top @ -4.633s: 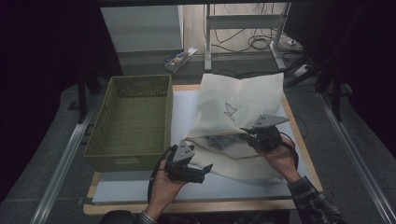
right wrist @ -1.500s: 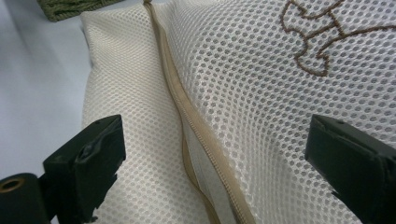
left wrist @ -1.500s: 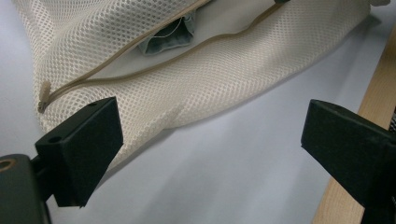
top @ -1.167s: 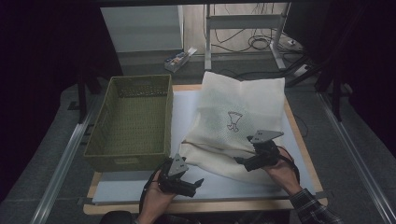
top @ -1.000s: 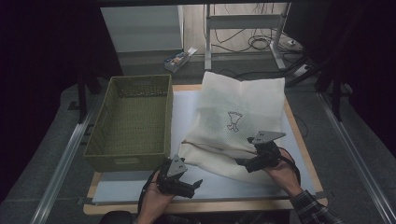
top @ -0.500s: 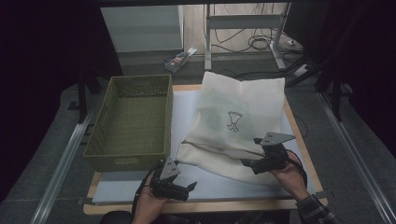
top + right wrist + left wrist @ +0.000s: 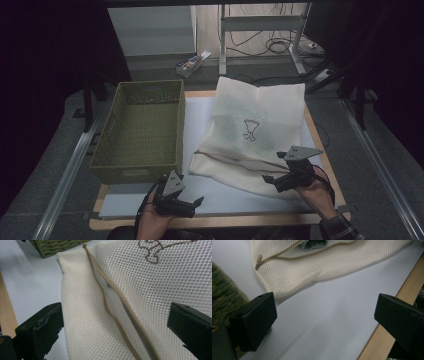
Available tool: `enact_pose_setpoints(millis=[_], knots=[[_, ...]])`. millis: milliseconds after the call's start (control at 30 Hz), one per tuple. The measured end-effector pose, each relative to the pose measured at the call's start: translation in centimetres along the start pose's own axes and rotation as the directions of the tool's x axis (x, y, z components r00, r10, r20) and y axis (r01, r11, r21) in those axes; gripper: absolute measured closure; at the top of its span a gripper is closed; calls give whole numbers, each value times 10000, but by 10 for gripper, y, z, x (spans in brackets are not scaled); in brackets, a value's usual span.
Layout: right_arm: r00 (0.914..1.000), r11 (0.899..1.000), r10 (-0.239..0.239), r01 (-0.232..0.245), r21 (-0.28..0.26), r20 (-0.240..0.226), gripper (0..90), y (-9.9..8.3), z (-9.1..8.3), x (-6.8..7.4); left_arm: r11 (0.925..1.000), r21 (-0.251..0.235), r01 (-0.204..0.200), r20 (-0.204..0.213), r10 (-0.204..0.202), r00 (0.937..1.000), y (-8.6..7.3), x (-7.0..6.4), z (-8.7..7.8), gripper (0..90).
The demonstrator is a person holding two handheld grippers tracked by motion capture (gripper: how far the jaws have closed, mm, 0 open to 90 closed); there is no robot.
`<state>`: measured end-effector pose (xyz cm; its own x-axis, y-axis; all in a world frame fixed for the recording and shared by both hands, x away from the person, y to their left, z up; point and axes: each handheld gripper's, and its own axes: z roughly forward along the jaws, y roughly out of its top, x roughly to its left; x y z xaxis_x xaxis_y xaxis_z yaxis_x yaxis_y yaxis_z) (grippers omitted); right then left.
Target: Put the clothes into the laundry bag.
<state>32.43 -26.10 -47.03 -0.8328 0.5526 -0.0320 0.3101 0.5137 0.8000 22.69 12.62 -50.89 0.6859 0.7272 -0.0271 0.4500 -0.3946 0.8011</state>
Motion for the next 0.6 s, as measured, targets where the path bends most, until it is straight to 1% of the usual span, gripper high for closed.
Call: enact_pose_setpoints(millis=[233,333,600], knots=[[9999,10000,88,-88,-41,124,0,-4,-6,0,9998,-12,192,-149,-192,9997,-6,3,-7,40],[9997,9999,156,-154,-66,181,0,-7,-10,0,9998,21,201,-177,-200,9996,-7,3,-8,40],[9990,9995,311,-308,-81,314,0,-14,-18,-1,9997,88,213,-437,-209,9988,-14,5,-13,40]])
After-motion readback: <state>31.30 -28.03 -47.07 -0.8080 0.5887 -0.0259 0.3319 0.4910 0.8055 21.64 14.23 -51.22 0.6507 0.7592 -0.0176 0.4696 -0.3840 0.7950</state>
